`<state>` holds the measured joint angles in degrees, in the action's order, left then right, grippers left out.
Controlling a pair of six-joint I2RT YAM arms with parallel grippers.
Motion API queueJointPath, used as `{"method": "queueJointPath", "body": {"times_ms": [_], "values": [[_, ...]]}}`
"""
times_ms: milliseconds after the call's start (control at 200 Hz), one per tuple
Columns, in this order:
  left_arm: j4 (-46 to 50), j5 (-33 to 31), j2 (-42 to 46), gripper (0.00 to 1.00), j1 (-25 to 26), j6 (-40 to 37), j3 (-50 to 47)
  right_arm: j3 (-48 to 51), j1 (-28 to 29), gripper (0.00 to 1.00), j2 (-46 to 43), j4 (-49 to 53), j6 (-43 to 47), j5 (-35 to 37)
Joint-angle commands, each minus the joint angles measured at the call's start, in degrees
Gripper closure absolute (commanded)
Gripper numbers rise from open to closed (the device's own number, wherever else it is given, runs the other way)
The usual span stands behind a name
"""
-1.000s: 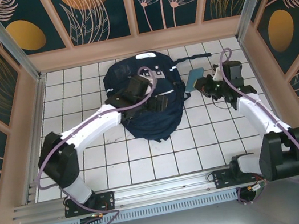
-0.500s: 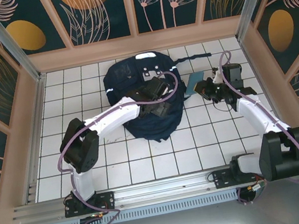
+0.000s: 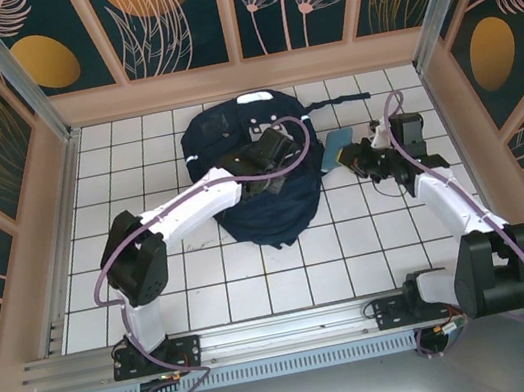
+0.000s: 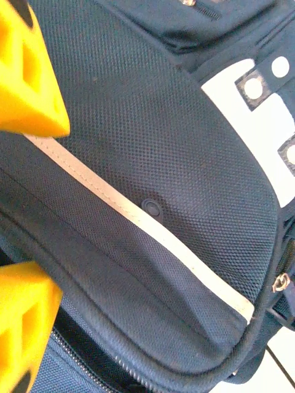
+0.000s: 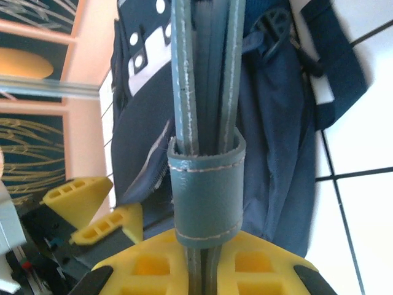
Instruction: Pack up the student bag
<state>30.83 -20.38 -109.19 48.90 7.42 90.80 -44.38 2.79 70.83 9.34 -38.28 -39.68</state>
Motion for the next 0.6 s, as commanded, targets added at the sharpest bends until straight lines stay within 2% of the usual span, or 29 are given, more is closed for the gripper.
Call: {"method": "queueJointPath", "body": {"times_ms": [0,95,305,595], "values": [[-2.7,-5.3,3.4,0.54,-1.5,1.5,0.2,2.0,2.1,0.89,-0.6,-3.7,-2.4,-7.7],[-4.4,-5.9,3.8,0.62,-2.0,3.0,-0.5,3.8,5.5,0.89,-0.4,-7.5,-5.4,-10.0],[-6.4,-5.8,4.1,0.72,-2.9,5.0,-1.4,5.1,12.9,0.89,1.1,-14.7,-10.6,-11.1],[-9.1,-4.7,6.3,0.8,-3.8,6.6,-3.2,3.1,16.1,0.89,9.5,-22.9,-16.4,-9.7]]}}
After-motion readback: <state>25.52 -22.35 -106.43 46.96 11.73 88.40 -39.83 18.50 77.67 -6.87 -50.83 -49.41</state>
